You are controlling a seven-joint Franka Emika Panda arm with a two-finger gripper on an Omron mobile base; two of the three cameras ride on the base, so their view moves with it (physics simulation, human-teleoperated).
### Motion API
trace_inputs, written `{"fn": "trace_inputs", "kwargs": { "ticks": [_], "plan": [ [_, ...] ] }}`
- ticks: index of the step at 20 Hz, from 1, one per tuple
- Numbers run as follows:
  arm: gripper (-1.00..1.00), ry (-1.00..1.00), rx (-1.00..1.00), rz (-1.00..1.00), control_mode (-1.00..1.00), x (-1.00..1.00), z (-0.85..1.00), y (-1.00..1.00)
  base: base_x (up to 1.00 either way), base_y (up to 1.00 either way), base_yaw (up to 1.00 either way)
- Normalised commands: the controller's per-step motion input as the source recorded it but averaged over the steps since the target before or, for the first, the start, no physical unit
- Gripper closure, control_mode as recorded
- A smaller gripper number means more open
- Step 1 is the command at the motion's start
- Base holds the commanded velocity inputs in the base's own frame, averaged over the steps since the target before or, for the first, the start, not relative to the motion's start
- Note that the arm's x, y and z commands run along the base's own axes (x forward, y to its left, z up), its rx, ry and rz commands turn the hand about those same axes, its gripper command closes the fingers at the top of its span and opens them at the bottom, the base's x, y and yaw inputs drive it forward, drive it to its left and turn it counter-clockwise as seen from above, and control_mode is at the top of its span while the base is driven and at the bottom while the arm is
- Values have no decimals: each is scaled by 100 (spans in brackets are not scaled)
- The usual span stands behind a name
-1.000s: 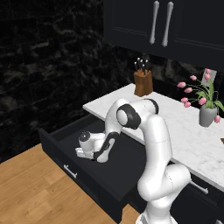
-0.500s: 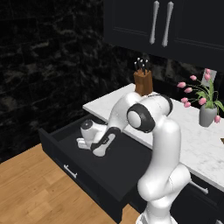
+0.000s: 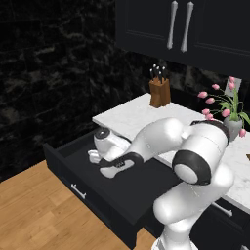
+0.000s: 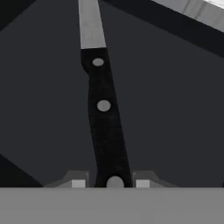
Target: Pick up the knife from the drawer and place it on the cutting board. Then place the meat from the plate to the cutting board.
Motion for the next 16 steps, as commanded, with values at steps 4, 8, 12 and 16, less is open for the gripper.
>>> {"fn": "trace_inputs", "kwargs": {
  "ticks": [4, 8, 12, 16],
  "plan": [
    [100, -2, 0, 0, -100, -76, 100, 15, 0, 0, 0],
    [100, -8, 0, 0, -100, -65, 100, 2, 0, 0, 0],
    [100, -5, 0, -1, -100, -46, 100, -8, 0, 0, 0],
    [100, 4, 0, -3, -100, -37, 100, -49, 0, 0, 0]
  ]
}}
